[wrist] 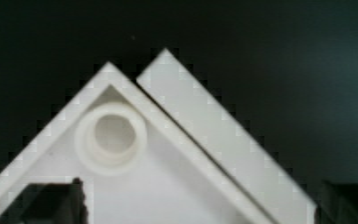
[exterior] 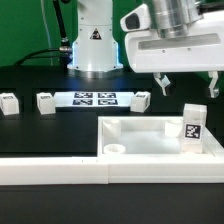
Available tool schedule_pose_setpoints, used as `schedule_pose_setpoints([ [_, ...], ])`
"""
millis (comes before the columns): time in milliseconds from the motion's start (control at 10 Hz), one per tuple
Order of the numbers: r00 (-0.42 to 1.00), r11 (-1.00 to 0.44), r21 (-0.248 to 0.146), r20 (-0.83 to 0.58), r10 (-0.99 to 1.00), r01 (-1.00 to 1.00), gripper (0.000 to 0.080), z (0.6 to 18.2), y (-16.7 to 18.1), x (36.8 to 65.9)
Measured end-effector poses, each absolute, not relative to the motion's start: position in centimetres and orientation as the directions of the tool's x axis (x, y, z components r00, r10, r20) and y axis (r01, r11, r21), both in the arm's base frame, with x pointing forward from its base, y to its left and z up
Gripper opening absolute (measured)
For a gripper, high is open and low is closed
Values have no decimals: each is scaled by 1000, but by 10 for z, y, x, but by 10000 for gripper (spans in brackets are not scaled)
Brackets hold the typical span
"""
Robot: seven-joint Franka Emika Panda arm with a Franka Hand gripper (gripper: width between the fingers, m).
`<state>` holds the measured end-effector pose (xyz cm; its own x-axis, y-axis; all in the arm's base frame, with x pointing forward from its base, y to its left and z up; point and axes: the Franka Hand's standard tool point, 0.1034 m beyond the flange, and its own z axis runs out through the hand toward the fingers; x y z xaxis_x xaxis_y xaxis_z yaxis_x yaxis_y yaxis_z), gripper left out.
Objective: Assemble square table
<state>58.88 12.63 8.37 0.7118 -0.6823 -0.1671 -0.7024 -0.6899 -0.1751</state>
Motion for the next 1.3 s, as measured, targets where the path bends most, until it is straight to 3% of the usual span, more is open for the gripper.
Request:
schedule_pose_setpoints([
  [100,781,-757,-192,-145,-608,-625,649,85,128,590],
  [400,789,-767,-185,-160,-593,-614,649,83,123,587],
  [500,771,-751,-183,-213,-600,-634,649,75,120,572],
  [600,777,-790,-140,-347,-525,-596,649,66,113,541],
  [800,784,-839,-150,-469,-406,-523,649,62,88,512],
  [1300,602,-831,-109,-741,-298,-545,649,55,77,506],
])
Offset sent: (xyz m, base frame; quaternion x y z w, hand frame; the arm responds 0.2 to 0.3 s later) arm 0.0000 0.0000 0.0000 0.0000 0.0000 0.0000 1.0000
